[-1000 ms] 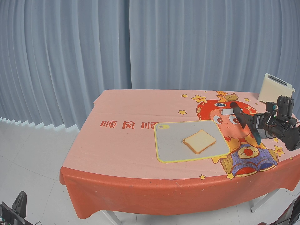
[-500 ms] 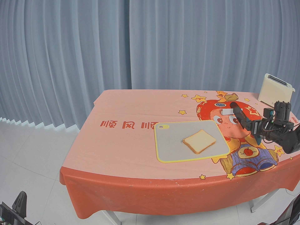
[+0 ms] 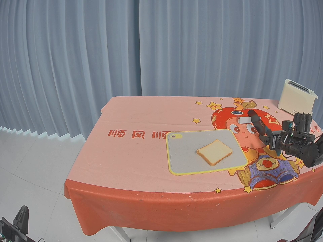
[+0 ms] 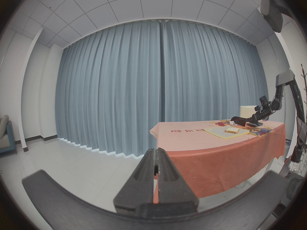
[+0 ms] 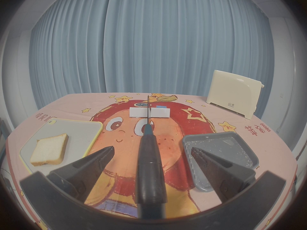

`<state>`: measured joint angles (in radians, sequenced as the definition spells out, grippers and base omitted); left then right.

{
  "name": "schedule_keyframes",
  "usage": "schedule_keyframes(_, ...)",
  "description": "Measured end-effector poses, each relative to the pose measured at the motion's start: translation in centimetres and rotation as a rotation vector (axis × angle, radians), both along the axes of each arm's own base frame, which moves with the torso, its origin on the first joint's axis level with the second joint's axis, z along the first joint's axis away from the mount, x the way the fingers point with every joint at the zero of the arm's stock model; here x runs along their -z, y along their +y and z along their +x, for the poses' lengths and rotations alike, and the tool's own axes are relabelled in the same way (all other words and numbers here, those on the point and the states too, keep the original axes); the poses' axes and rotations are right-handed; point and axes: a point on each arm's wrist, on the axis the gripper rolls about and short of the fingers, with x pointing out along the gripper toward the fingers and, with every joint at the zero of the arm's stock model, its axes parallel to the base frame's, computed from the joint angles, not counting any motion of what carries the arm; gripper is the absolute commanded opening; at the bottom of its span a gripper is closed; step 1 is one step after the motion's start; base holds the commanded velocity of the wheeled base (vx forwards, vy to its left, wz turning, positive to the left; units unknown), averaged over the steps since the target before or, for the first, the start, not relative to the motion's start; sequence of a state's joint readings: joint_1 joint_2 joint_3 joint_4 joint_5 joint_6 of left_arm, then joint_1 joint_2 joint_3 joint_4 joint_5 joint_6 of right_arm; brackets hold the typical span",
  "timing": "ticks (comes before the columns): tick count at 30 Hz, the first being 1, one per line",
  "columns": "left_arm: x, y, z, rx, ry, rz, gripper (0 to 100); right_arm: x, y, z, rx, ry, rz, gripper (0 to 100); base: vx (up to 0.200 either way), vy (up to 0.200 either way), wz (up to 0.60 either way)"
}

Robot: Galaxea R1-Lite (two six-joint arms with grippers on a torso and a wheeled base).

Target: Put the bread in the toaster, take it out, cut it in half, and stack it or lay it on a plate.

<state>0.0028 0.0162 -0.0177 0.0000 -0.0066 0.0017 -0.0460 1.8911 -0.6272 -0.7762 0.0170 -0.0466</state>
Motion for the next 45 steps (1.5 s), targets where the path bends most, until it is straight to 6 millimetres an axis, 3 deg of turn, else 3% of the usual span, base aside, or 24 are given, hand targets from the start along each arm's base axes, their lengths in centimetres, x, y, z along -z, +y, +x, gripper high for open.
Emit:
schedule_keyframes(1, 0.0, 0.0, 0.0, 0.000, 0.000, 0.000, 0, 0.0, 0.0, 0.0, -0.001, 0.002, -0.002, 0, 0.000, 0.000, 0.00)
schedule_keyframes(22, 0.0, 0.0, 0.0, 0.000, 0.000, 0.000, 0, 0.3, -0.2, 0.2, 0.011, 0.003, -0.013, 0, 0.000, 0.000, 0.00)
schedule_keyframes(37, 0.0, 0.0, 0.0, 0.000, 0.000, 0.000, 0, -3.5, 0.9, -1.2, -0.019, -0.119, -0.006, 0, 0.000, 0.000, 0.00)
schedule_keyframes(45, 0.0, 0.0, 0.0, 0.000, 0.000, 0.000, 0, -5.4, 3.2, -3.2, -0.109, -0.177, 0.003, 0, 0.000, 0.000, 0.00)
